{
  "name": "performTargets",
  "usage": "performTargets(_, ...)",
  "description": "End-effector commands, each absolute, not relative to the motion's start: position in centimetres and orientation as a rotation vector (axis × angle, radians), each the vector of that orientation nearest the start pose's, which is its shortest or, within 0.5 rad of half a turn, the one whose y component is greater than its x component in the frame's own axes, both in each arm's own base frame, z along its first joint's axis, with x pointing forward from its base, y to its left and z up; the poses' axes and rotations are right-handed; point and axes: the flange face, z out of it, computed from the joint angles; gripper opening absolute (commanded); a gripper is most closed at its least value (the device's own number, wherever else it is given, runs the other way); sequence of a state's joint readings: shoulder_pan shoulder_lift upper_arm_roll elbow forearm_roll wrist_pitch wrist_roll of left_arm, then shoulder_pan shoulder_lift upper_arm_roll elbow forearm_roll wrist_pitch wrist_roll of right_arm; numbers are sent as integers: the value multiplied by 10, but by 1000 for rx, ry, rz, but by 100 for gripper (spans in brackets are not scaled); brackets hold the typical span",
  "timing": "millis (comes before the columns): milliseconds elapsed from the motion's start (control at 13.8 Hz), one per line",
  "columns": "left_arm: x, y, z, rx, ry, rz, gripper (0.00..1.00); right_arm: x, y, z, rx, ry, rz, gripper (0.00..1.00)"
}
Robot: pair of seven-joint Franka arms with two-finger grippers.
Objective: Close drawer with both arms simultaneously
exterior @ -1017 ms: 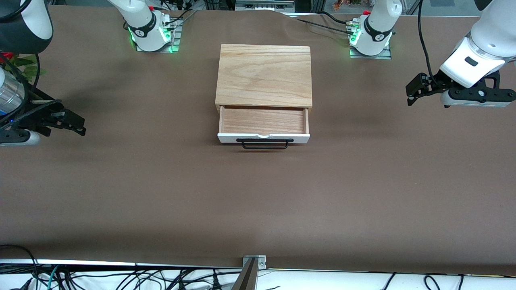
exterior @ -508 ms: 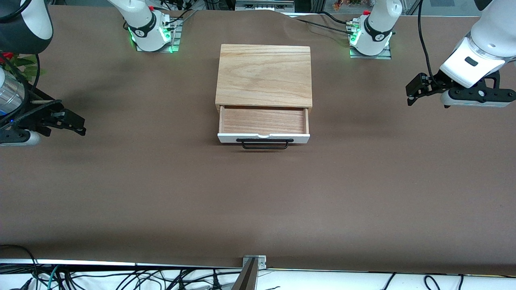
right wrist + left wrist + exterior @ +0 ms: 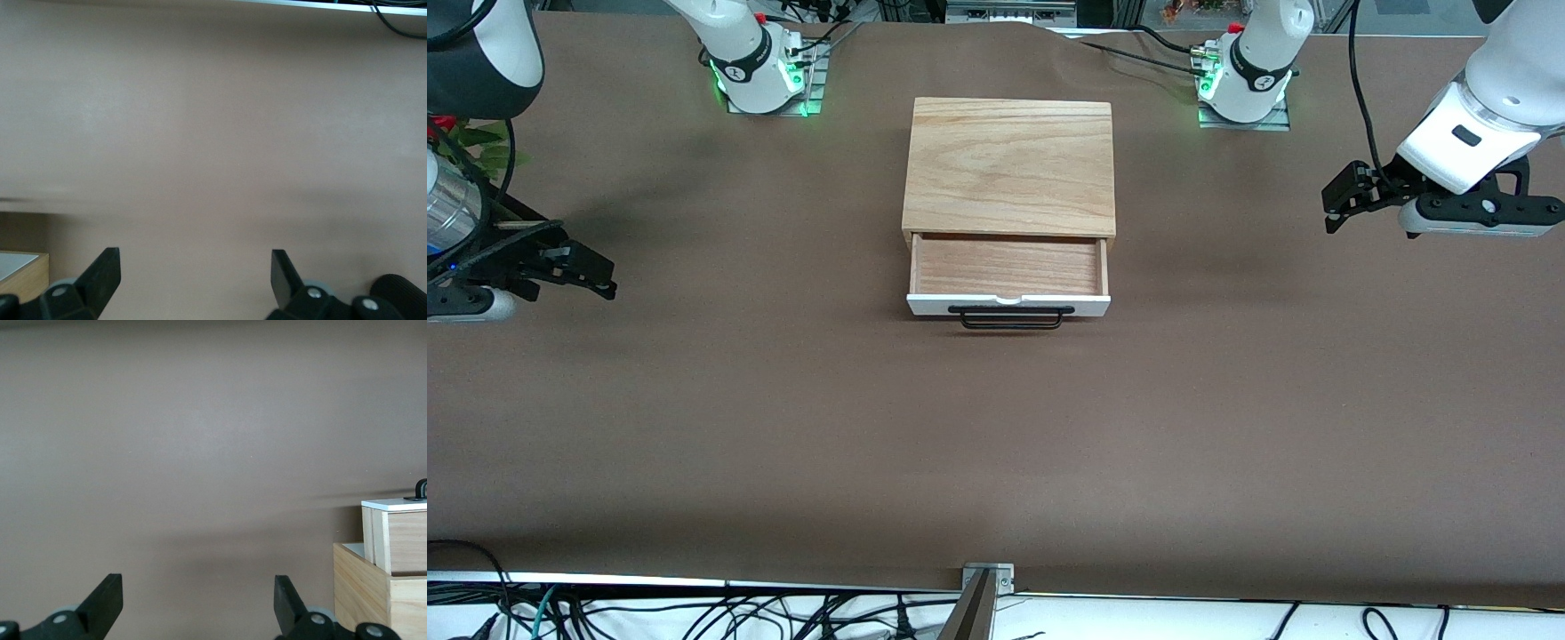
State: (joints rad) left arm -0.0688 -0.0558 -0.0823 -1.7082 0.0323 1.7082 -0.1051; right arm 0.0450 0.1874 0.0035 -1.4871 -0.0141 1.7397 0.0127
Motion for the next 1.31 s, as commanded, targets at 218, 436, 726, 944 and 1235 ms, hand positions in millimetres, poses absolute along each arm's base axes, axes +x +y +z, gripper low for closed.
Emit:
performTargets(218, 546, -79, 604, -3126, 96, -75, 100, 627, 34, 568, -3146, -51, -128, 100)
performTargets(436, 550, -79, 604, -3127, 96, -77, 100, 637, 63, 552, -3128, -115, -141, 100)
performTargets(726, 557, -76, 594, -3128, 86, -48, 100, 649, 108, 520, -3006, -137, -130, 100)
performTargets(944, 564, -80, 580, -3127, 96, -12, 100, 659, 137, 491, -2949, -154, -121, 100)
performTargets(1235, 575, -90, 562, -3163, 107, 41, 100, 666, 186, 449, -2889, -199, -104, 100)
